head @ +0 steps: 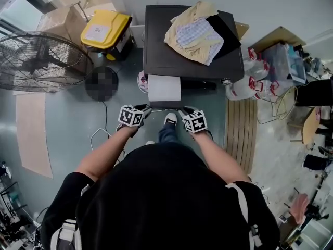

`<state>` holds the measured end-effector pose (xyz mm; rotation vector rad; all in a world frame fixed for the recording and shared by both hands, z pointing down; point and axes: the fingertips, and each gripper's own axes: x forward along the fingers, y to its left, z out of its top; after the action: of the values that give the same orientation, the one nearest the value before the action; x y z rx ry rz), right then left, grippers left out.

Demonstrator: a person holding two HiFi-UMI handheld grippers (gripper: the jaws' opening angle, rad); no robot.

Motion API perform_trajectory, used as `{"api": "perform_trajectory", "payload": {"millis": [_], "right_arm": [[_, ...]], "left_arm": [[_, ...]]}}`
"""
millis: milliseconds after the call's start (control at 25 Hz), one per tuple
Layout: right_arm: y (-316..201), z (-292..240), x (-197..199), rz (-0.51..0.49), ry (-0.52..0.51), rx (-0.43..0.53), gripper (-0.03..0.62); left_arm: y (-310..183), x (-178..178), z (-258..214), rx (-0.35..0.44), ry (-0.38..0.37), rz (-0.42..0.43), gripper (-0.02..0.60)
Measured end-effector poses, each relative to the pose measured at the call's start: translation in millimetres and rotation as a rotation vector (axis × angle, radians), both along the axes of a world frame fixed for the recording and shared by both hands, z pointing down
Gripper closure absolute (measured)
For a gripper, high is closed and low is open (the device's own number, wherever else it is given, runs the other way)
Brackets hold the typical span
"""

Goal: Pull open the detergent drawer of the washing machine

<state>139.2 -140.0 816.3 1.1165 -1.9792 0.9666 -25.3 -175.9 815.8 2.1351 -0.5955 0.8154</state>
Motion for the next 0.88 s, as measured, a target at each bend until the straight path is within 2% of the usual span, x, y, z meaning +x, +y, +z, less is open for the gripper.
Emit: {"api": "perform_trajectory", "payload": {"millis": [560,880], "right_arm": [[34.3,1.4,-3.7,-0.018,0.011,-0.025,0.497],[35.0,4.3,-3.9,-0.008,-0.007,-0.029,0.494]], "left_arm": [[34.1,-4.1,2.2,-0.031,0.003,0.032,0.433],[35.9,-3.0,3.7,-0.037,0.003,0.04,0.431]]}}
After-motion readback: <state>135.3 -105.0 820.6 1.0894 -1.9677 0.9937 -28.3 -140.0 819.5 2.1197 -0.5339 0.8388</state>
